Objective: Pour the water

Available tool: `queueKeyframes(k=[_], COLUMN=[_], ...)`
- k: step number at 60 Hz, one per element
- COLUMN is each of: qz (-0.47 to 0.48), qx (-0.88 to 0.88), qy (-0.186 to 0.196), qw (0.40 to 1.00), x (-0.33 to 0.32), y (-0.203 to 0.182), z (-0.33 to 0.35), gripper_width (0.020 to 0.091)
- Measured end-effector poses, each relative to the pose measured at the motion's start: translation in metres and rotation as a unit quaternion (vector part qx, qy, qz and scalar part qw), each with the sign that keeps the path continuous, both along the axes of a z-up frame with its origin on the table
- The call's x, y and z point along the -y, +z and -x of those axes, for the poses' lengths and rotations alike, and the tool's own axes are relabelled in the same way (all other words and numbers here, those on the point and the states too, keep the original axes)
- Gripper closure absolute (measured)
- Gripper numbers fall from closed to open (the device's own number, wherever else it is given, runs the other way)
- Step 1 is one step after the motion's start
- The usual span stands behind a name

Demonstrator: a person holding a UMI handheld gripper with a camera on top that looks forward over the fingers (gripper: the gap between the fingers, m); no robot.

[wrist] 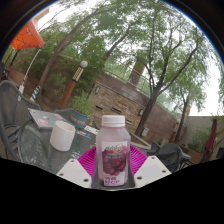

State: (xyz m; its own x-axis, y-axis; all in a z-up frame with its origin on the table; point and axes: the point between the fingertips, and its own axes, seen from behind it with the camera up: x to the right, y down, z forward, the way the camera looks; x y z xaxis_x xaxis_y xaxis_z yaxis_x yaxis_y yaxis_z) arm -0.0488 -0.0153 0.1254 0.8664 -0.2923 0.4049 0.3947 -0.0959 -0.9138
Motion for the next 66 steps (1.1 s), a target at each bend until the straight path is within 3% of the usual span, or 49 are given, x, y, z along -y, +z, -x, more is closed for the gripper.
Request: queueKeyframes(k=[6, 15, 24, 25, 32, 40, 41, 56, 60, 61, 66], qz=[0.041, 0.122, 0.159, 0.156, 0.131, 0.126, 0.136, 0.13, 0.114, 0.101, 0.062], qx=[0.188, 0.464, 0.653, 0.676, 0.801, 0.847, 0.848, 0.844, 0.815, 0.798, 0.719], qy=[-0.003, 0.01, 0.021, 0.007, 0.013, 0.036, 0.061, 0.075, 0.078, 0.058, 0.047], qw=[0.981, 0.877, 0.74, 0.72, 0.584, 0.515, 0.509, 0.515, 0.563, 0.591, 0.691], x=[-0.032, -0.1, -0.16, -0.169, -0.183, -0.185, -0.197, -0.197, -0.19, -0.188, -0.19], y=[0.051, 0.07, 0.064, 0.053, 0.054, 0.048, 0.057, 0.054, 0.062, 0.061, 0.11], z=[-0.003, 0.018, 0.036, 0.047, 0.076, 0.087, 0.085, 0.08, 0.081, 0.079, 0.073], gripper_width=[0.0678, 0.0678, 0.0677, 0.0677, 0.0675, 0.0675, 0.0674, 0.0675, 0.0675, 0.0676, 0.0674])
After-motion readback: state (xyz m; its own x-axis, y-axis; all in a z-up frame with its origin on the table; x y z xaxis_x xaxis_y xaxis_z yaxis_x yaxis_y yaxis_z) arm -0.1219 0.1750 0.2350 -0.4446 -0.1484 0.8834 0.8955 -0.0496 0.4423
